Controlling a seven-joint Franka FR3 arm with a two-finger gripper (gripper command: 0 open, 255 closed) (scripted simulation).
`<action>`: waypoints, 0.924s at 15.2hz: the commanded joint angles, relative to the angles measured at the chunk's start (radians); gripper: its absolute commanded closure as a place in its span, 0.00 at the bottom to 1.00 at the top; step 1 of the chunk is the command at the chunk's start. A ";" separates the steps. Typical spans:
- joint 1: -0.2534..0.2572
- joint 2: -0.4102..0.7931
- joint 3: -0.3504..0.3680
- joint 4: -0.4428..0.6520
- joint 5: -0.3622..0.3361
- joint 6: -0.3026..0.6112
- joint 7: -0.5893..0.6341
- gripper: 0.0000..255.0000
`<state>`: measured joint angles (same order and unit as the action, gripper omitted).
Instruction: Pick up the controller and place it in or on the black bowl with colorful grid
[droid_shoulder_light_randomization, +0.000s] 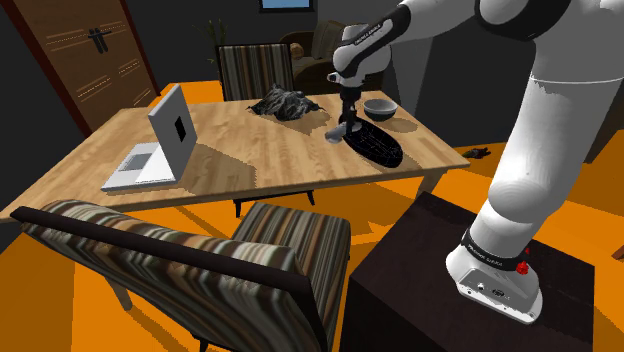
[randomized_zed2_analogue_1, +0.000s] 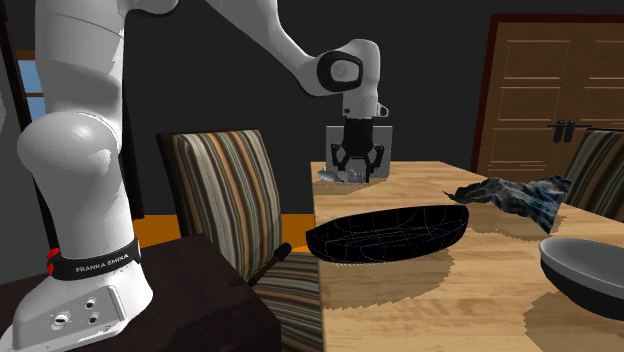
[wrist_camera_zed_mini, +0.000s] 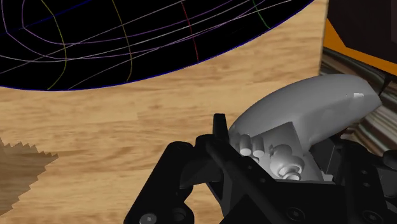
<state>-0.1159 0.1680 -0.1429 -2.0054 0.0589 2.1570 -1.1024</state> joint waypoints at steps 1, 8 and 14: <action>0.000 -0.014 -0.001 0.012 -0.003 -0.027 0.001 1.00; -0.040 -0.002 -0.030 0.080 0.001 -0.084 -0.065 1.00; -0.124 0.086 -0.077 0.199 0.027 -0.123 -0.203 1.00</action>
<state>-0.2266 0.2457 -0.2127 -1.8228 0.0827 2.0433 -1.2825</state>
